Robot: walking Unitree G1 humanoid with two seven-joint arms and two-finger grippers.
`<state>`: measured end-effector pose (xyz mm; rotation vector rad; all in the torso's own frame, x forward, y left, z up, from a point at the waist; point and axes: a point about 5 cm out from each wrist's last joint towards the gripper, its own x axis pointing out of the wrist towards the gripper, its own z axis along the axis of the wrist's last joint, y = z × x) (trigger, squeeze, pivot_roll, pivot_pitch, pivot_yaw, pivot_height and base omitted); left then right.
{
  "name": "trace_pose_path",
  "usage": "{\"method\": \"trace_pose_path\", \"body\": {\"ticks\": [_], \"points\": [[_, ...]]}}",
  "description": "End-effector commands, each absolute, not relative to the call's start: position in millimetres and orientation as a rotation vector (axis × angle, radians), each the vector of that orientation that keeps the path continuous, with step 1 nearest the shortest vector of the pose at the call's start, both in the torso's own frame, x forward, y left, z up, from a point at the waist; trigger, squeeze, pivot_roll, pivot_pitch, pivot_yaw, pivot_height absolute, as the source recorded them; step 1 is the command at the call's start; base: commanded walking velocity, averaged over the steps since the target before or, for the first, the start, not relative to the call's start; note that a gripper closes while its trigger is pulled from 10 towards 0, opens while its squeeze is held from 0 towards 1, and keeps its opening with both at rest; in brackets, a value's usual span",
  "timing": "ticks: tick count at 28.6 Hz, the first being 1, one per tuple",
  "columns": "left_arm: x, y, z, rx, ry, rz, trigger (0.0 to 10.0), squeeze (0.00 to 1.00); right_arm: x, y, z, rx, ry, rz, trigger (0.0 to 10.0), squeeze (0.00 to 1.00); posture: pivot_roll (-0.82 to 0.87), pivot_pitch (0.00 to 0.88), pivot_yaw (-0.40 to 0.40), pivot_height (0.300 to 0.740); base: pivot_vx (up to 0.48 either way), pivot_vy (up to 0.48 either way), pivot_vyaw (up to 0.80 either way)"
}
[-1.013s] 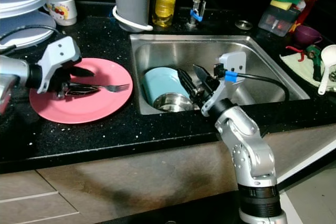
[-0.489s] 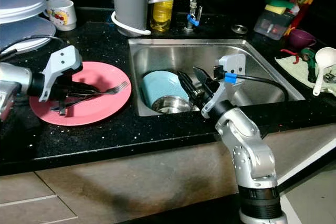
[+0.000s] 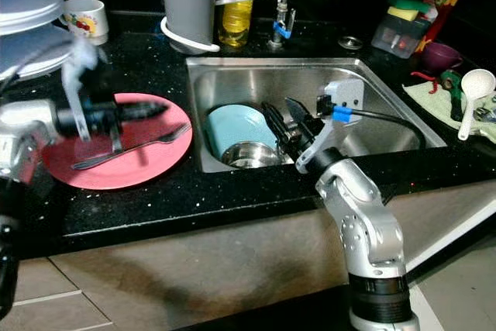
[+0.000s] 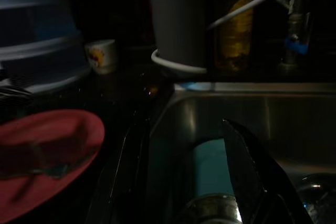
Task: Kitchen organization
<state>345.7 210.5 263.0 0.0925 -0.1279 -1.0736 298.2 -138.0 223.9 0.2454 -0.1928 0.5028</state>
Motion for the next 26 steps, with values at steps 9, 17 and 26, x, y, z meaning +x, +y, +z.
{"method": "trace_pose_path", "body": {"ticks": [9, 17, 26], "points": [[340, 213, 281, -0.179, -0.313, -1.017, 0.0, 0.0, 302, -143, 226, 0.296, -0.193, 0.457, 10.0, 0.0, 0.1, 0.001, -0.141, 0.74, 0.0, 0.0, 0.0], [342, 210, 269, 0.085, -0.112, -0.904, 10.0, 1.0, 304, -145, 222, 0.28, -0.169, 0.428, 10.0, 0.0, 0.1, 0.006, -0.14, 0.74, 0.0, 0.0, 0.0], [321, 209, 268, 0.342, 0.153, -0.828, 10.0, 1.0, 305, -145, 218, 0.253, -0.143, 0.414, 10.0, 0.0, 0.11, 0.01, -0.14, 0.74, 0.0, 0.0, 0.0]]}}
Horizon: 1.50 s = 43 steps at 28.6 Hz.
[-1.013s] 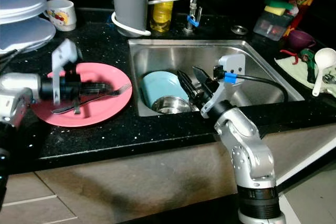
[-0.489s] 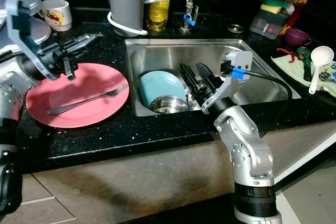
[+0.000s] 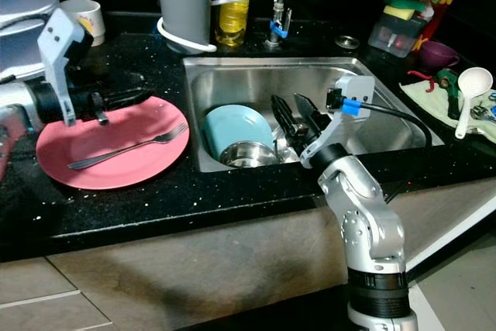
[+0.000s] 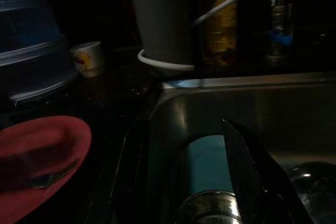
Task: Kitchen organization
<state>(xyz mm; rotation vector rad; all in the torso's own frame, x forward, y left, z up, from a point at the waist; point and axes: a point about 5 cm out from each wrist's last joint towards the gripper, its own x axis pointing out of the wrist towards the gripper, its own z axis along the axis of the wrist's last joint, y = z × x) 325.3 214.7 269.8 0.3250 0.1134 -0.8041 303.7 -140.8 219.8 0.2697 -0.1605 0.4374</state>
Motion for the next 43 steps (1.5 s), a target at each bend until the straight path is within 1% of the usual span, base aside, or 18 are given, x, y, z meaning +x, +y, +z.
{"method": "trace_pose_path", "body": {"ticks": [1, 4, 5, 6, 7, 8, 11, 12, 14, 16, 18, 22, 31, 35, 37, 43], "points": [[321, 209, 268, 0.342, 0.153, -0.828, 10.0, 1.0, 305, -145, 218, 0.253, -0.143, 0.414, 10.0, 0.0, 0.11, 0.01, -0.14, 0.74, 0.0, 0.0, 0.0], [302, 190, 255, 0.335, 0.272, -0.885, 10.0, 1.0, 307, -144, 217, 0.246, -0.138, 0.416, 10.0, 0.0, 0.12, 0.01, -0.139, 0.74, 0.0, 0.0, 0.0], [291, 181, 244, 0.358, 0.35, -0.93, 10.0, 0.43, 307, -144, 218, 0.245, -0.138, 0.417, 10.0, 0.0, 0.12, 0.01, -0.139, 0.74, 0.0, 0.0, 0.0], [291, 181, 244, 0.358, 0.35, -0.93, 10.0, 0.43, 307, -144, 218, 0.245, -0.138, 0.417, 10.0, 0.0, 0.12, 0.01, -0.139, 0.74, 0.0, 0.0, 0.0], [288, 179, 239, 0.374, 0.377, -0.943, 10.0, 0.25, 308, -144, 218, 0.245, -0.139, 0.418, 10.0, 0.0, 0.12, 0.011, -0.139, 0.74, 0.0, 0.0, 0.0], [285, 178, 233, 0.394, 0.412, -0.934, 10.0, 0.0, 308, -144, 217, 0.244, -0.138, 0.418, 10.0, 0.0, 0.13, 0.009, -0.14, 0.74, 0.0, 0.0, 0.0], [284, 179, 227, 0.429, 0.45, -0.886, 10.0, 0.0, 308, -143, 217, 0.244, -0.136, 0.419, 10.0, 0.0, 0.13, 0.009, -0.14, 0.74, 0.0, 0.0, 0.0], [289, 184, 229, 0.471, 0.446, -0.811, 10.0, 0.0, 309, -143, 217, 0.244, -0.135, 0.421, 10.0, 0.0, 0.13, 0.006, -0.141, 0.74, 0.0, 0.0, 0.0], [294, 188, 235, 0.486, 0.427, -0.732, 10.0, 0.0, 309, -143, 217, 0.243, -0.135, 0.423, 10.0, 0.0, 0.13, 0.006, -0.139, 0.74, 0.0, 0.0, 0.0], [296, 190, 240, 0.494, 0.415, -0.689, 10.0, 0.0, 309, -143, 217, 0.241, -0.135, 0.424, 10.0, 0.0, 0.13, 0.003, -0.14, 0.74, 0.0, 0.0, 0.0], [301, 190, 251, 0.483, 0.357, -0.64, 10.0, 0.0, 309, -143, 217, 0.238, -0.135, 0.423, 10.0, 0.0, 0.13, 0.005, -0.141, 0.74, 0.0, 0.0, 0.0], [303, 190, 257, 0.468, 0.325, -0.611, 10.0, 0.0, 309, -144, 217, 0.236, -0.135, 0.423, 10.0, 0.0, 0.13, 0.007, -0.143, 0.74, 0.0, 0.0, 0.0], [300, 197, 250, 0.43, 0.365, -0.578, 10.0, 0.0, 309, -143, 217, 0.232, -0.129, 0.429, 10.0, 0.0, 0.13, 0.015, -0.147, 0.74, 0.0, 0.0, 0.0], [303, 209, 242, 0.395, 0.396, -0.549, 10.0, 0.0, 309, -143, 217, 0.231, -0.126, 0.428, 10.0, 0.0, 0.13, 0.014, -0.149, 0.74, 0.0, 0.0, 0.0], [304, 213, 238, 0.337, 0.399, -0.551, 10.0, 0.0, 309, -143, 217, 0.229, -0.125, 0.428, 10.0, 0.0, 0.12, 0.016, -0.149, 0.74, 0.0, 0.0, 0.0], [307, 221, 235, 0.318, 0.391, -0.543, 10.0, 0.0, 309, -144, 216, 0.226, -0.121, 0.425, 10.0, 0.0, 0.12, 0.017, -0.152, 0.74, 0.0, 0.0, 0.0]]}}
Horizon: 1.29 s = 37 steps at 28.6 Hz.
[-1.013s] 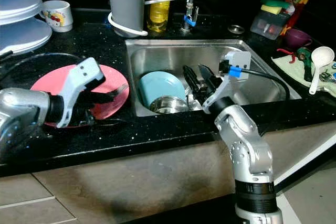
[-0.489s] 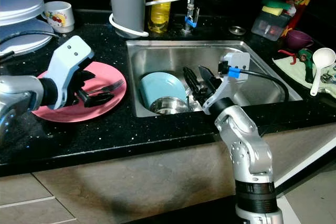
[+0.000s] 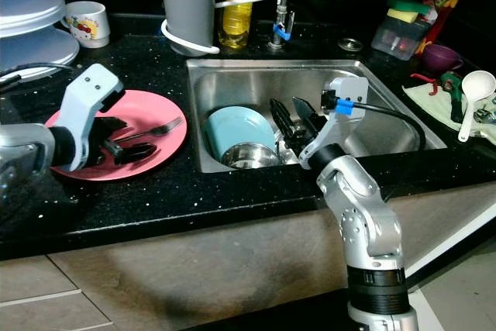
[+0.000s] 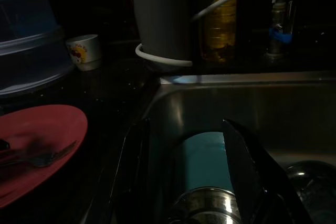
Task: Kitchen organization
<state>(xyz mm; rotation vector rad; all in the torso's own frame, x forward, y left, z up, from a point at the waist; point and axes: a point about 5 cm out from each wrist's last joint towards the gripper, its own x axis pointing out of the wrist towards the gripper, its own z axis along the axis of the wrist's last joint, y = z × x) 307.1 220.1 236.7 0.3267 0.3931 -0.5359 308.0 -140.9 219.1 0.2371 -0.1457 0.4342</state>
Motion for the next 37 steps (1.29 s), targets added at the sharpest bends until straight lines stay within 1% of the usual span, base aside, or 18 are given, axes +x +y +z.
{"method": "trace_pose_path", "body": {"ticks": [1, 6, 8, 9, 10, 11, 12, 17, 32, 34, 37], "points": [[308, 221, 234, 0.306, 0.389, -0.549, 10.0, 0.0, 309, -144, 216, 0.224, -0.12, 0.425, 10.0, 0.0, 0.12, 0.017, -0.152, 0.74, 0.0, 0.0, 0.0], [308, 219, 229, 0.259, 0.401, -0.602, 10.0, 0.0, 309, -145, 216, 0.22, -0.119, 0.422, 10.0, 0.0, 0.12, 0.016, -0.152, 0.74, 0.0, 0.0, 0.0], [306, 219, 222, 0.248, 0.432, -0.645, 10.0, 0.0, 309, -146, 216, 0.213, -0.116, 0.421, 10.0, 0.0, 0.11, 0.02, -0.152, 0.74, 0.0, 0.0, 0.0], [302, 220, 213, 0.26, 0.481, -0.691, 10.0, 0.0, 309, -146, 216, 0.207, -0.113, 0.418, 10.0, 0.0, 0.11, 0.02, -0.152, 0.74, 0.0, 0.0, 0.0], [302, 220, 213, 0.26, 0.481, -0.691, 10.0, 0.0, 309, -146, 216, 0.207, -0.113, 0.418, 10.0, 0.0, 0.11, 0.02, -0.152, 0.74, 0.0, 0.0, 0.0], [300, 221, 209, 0.259, 0.507, -0.712, 3.1, 0.0, 309, -146, 216, 0.205, -0.113, 0.416, 10.0, 0.0, 0.11, 0.022, -0.152, 0.74, 0.0, 0.0, 0.0], [299, 222, 205, 0.265, 0.53, -0.719, 0.0, 0.0, 310, -147, 217, 0.204, -0.113, 0.414, 10.0, 0.0, 0.11, 0.022, -0.152, 0.74, 0.0, 0.0, 0.0], [296, 233, 193, 0.296, 0.608, -0.702, 0.0, 0.0, 310, -149, 217, 0.197, -0.109, 0.402, 10.0, 0.0, 0.1, 0.027, -0.152, 0.74, 0.0, 0.0, 0.0], [294, 232, 191, 0.294, 0.626, -0.719, 0.0, 0.0, 311, -150, 218, 0.198, -0.105, 0.395, 10.0, 0.0, 0.1, 0.037, -0.151, 0.74, 0.0, 0.0, 0.0], [297, 230, 196, 0.267, 0.582, -0.713, 0.0, 0.0, 312, -151, 218, 0.199, -0.104, 0.394, 10.0, 0.0, 0.1, 0.038, -0.151, 0.74, 0.0, 0.0, 0.0], [305, 227, 209, 0.204, 0.47, -0.696, 0.0, 0.0, 312, -151, 218, 0.205, -0.104, 0.392, 10.0, 0.0, 0.1, 0.038, -0.152, 0.74, 0.0, 0.0, 0.0]]}}
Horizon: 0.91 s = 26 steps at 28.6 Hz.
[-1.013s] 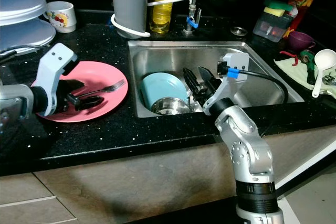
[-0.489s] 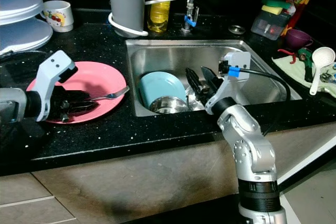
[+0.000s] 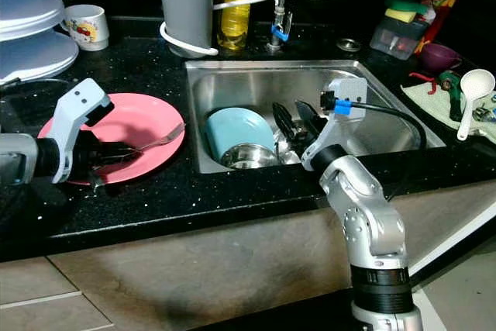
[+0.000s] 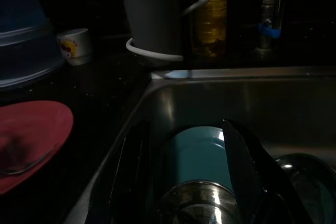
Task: Kitchen organization
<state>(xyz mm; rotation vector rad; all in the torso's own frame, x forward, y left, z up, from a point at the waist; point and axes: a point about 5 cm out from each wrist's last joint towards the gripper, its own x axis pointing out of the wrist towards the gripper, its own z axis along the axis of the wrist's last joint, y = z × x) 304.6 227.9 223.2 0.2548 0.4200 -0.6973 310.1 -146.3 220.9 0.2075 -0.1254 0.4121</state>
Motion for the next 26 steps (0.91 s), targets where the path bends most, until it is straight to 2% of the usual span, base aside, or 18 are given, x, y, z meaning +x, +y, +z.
{"method": "trace_pose_path", "body": {"ticks": [1, 4, 7, 10, 19, 26], "points": [[310, 222, 221, 0.141, 0.383, -0.707, 0.0, 0.0, 312, -151, 218, 0.209, -0.106, 0.39, 10.0, 0.0, 0.1, 0.039, -0.151, 0.74, 0.0, 0.0, 0.0], [313, 218, 236, 0.07, 0.29, -0.724, 0.0, 0.0, 312, -151, 218, 0.214, -0.108, 0.389, 10.0, 0.0, 0.1, 0.039, -0.151, 0.74, 0.0, 0.0, 0.0], [315, 210, 271, -0.129, 0.053, -0.783, 0.0, 0.0, 312, -152, 220, 0.229, -0.117, 0.382, 10.0, 0.0, 0.1, 0.039, -0.151, 0.74, 0.0, 0.0, 0.0], [313, 209, 283, -0.216, -0.048, -0.816, 0.0, 0.0, 312, -152, 220, 0.237, -0.122, 0.381, 10.0, 0.0, 0.1, 0.039, -0.151, 0.74, 0.0, 0.0, 0.0], [313, 203, 290, -0.355, -0.134, -0.857, 0.0, 0.0, 314, -153, 220, 0.242, -0.119, 0.366, 10.0, 0.0, 0.1, 0.026, -0.148, 0.74, 0.0, 0.0, 0.0], [317, 183, 285, -0.338, -0.114, -0.863, 0.0, 0.0, 315, -157, 220, 0.243, -0.112, 0.339, 10.0, 0.0, 0.1, 0.027, -0.139, 0.74, 0.0, 0.0, -0.8]]}}
